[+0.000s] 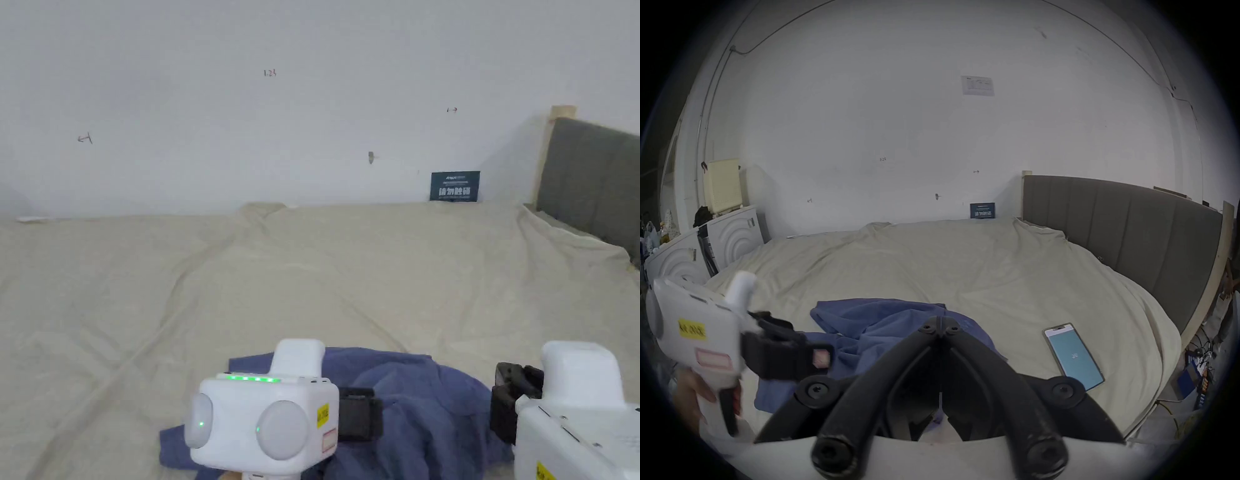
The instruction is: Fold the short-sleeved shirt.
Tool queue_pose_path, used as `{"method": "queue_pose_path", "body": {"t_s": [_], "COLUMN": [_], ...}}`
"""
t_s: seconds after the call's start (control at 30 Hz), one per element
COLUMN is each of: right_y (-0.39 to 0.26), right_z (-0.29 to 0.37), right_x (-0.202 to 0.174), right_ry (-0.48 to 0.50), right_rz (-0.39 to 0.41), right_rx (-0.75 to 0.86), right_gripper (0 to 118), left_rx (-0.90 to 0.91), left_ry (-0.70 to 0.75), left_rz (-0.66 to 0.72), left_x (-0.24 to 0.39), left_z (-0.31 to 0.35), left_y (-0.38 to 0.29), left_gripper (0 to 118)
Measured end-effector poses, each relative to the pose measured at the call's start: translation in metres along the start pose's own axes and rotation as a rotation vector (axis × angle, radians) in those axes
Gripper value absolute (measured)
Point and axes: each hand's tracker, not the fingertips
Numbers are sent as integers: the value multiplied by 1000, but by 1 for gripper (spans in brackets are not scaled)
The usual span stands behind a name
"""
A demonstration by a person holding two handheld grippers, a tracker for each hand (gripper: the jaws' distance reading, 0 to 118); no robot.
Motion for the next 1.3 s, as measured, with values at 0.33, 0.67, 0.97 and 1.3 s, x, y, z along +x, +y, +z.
{"method": "queue_pose_path", "body": {"t_s": [0.33, 0.67, 0.97, 1.3], "right_y": [0, 3, 4, 15], "right_z": [-33, -69, -96, -125], "right_x": [-47, -75, -71, -52], "right_ry": [113, 157, 141, 201], "right_rz": [53, 129, 135, 91], "right_rx": [-43, -94, -134, -194], "right_gripper": [0, 0, 0, 0], "left_rx": [-49, -58, -258, -166], "left_ry": [274, 226, 333, 341], "left_rz": [155, 293, 170, 170], "left_x": [-125, -168, -150, -138], "left_z": [33, -7, -86, -59], "left_y": [-21, -16, -32, -22], "left_gripper": [0, 118, 82, 8]}}
